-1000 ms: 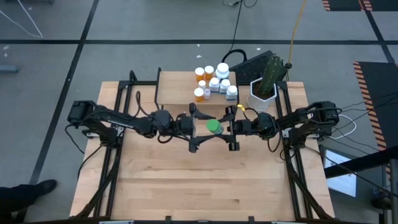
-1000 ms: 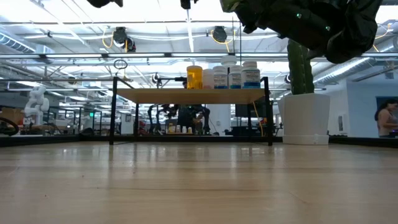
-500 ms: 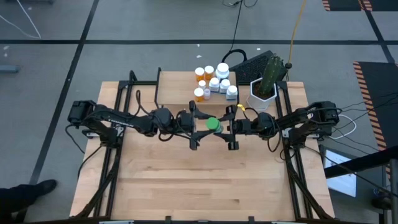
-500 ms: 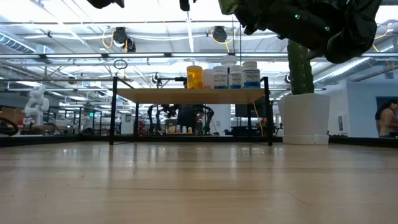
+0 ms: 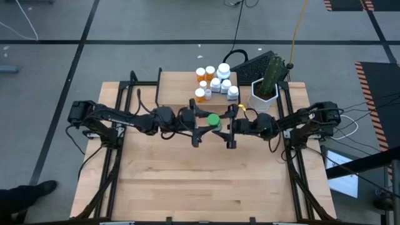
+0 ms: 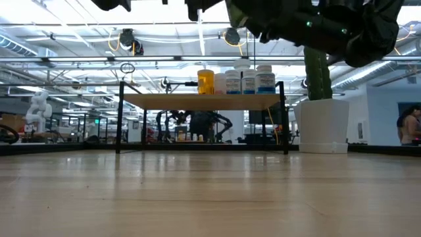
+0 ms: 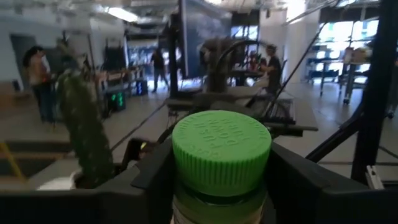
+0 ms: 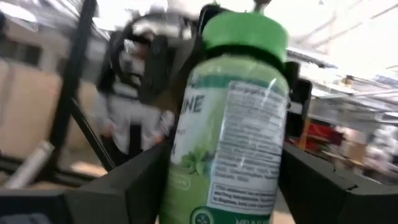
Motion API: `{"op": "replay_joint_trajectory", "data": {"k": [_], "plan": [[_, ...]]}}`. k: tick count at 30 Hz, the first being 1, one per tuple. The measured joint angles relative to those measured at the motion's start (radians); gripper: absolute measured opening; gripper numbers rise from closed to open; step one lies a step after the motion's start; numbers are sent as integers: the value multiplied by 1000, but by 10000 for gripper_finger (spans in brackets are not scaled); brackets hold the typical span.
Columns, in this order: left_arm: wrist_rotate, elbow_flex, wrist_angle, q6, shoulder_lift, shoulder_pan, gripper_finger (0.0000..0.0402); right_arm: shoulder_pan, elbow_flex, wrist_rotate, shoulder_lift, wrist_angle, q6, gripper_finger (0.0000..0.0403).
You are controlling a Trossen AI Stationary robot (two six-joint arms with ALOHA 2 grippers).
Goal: Pick and place medicine bottles onto shelf by color
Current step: Put the green pill bottle on the shelf
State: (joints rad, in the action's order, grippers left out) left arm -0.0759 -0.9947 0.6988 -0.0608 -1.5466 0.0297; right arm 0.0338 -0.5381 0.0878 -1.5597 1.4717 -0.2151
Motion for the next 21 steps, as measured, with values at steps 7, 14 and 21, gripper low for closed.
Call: {"op": "replay_joint_trajectory", "data": {"k": [7,14,21], "plan": [[-21,0,-77,41,11,-31,211,0,-1,-152,0,-109,-115,323],[-21,1,-110,45,23,-65,205,0,-1,-251,0,-161,-153,338],[-61,1,-258,30,108,-111,216,30,-1,-275,0,-233,-65,338]]}}
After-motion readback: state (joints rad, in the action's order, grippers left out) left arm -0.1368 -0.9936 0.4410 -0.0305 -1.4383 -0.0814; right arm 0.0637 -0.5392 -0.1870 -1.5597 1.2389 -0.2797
